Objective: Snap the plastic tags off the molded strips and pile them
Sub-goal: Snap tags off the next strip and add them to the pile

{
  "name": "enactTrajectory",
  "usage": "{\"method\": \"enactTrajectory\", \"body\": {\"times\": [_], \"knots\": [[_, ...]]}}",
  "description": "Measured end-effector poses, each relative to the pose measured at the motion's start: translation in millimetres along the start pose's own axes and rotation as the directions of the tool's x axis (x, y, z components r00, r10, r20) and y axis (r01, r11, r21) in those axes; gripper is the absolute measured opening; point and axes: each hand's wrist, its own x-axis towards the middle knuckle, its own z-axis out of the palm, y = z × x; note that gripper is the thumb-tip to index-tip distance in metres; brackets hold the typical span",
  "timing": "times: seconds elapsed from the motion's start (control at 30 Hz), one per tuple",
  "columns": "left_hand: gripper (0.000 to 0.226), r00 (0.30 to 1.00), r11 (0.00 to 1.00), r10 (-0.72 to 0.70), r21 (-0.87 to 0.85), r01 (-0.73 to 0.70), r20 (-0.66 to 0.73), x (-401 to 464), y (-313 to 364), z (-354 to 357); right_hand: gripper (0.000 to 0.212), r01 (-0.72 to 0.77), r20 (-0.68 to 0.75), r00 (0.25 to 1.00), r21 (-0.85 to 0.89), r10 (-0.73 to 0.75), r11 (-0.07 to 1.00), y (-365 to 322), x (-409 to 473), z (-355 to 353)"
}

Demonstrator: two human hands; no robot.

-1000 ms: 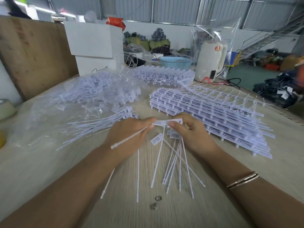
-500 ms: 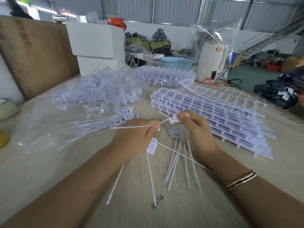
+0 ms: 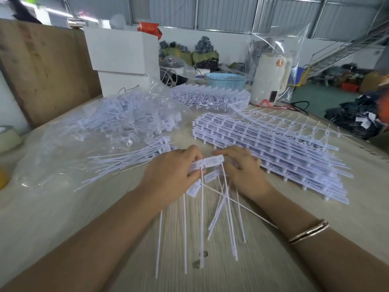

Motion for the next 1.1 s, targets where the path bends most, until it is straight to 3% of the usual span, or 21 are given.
{"method": "enactTrajectory", "body": {"times": [0.07,0.13,0.23,0.33,0.4,0.5,0.57,0.67,0.73,0.8,0.83,0.87,0.9,0.97,1.03,1.1], "knots": [[0.016,1.000,0.999,0.019,0.035,-0.018,-0.011,0,2,-1,0.033,-0.054,0.004,0.998,0.262,0.055,0.964,-8,-6,-5],[0.017,0.998,0.996,0.050,0.075,-0.048,-0.030,-1,6,0,0.050,-0.114,0.097,0.992,0.406,0.081,0.907,-15,-10,-8],[0.019,0.998,0.995,0.052,0.092,-0.048,-0.043,-2,8,1,0.029,0.043,0.125,0.988,0.367,-0.095,0.929,-23,-11,-6],[0.021,1.000,1.000,0.017,0.021,-0.017,0.008,-2,3,1,0.010,0.106,0.078,0.986,0.392,-0.148,0.914,-22,-7,-4],[0.015,1.000,0.993,-0.017,-0.116,0.019,0.023,-2,2,3,0.009,0.132,0.051,0.985,0.374,-0.163,0.918,-19,-7,-3],[0.012,0.996,0.873,-0.078,-0.480,0.089,0.043,-1,4,4,0.007,0.215,-0.056,0.976,0.143,-0.209,0.966,-13,-7,-1],[0.011,0.994,0.834,-0.095,-0.542,0.105,0.046,-1,5,2,0.010,0.203,-0.077,0.979,0.205,-0.191,0.957,-14,-7,-2],[0.011,0.997,0.807,-0.080,-0.586,0.078,0.022,0,9,1,0.015,0.084,-0.016,0.996,0.563,-0.091,0.822,-22,-9,-3],[0.008,0.992,0.730,-0.123,-0.674,0.110,0.028,2,10,2,0.011,-0.015,-0.010,0.999,0.736,0.032,0.677,-23,-8,-3],[0.007,0.978,0.618,-0.207,-0.771,0.156,0.033,3,8,1,0.011,-0.089,0.001,0.986,0.856,0.169,0.510,-19,-8,-8],[0.005,0.973,0.590,-0.230,-0.791,0.162,0.029,4,5,0,0.012,-0.109,0.010,0.980,0.863,0.199,0.494,-15,-8,-10],[0.005,0.973,0.619,-0.232,-0.770,0.157,0.012,3,2,-1,0.013,-0.128,0.018,0.980,0.823,0.200,0.554,-12,-8,-12],[0.007,0.977,0.687,-0.215,-0.713,0.143,-0.012,2,-1,-1,0.012,-0.136,0.027,0.985,0.721,0.169,0.679,-9,-8,-13],[0.013,0.990,0.831,-0.137,-0.548,0.093,-0.039,-1,-3,1,0.008,-0.096,0.052,0.995,0.371,0.083,0.924,-5,-5,-10],[0.016,0.998,0.934,-0.046,-0.356,0.030,-0.037,-3,-1,4,0.013,-0.053,0.041,0.998,0.031,0.051,0.998,-2,0,-4],[0.024,1.000,0.975,0.012,-0.222,-0.015,-0.016,-3,4,6,0.018,0.015,-0.029,0.999,-0.131,-0.019,0.991,-6,-1,0]]}}
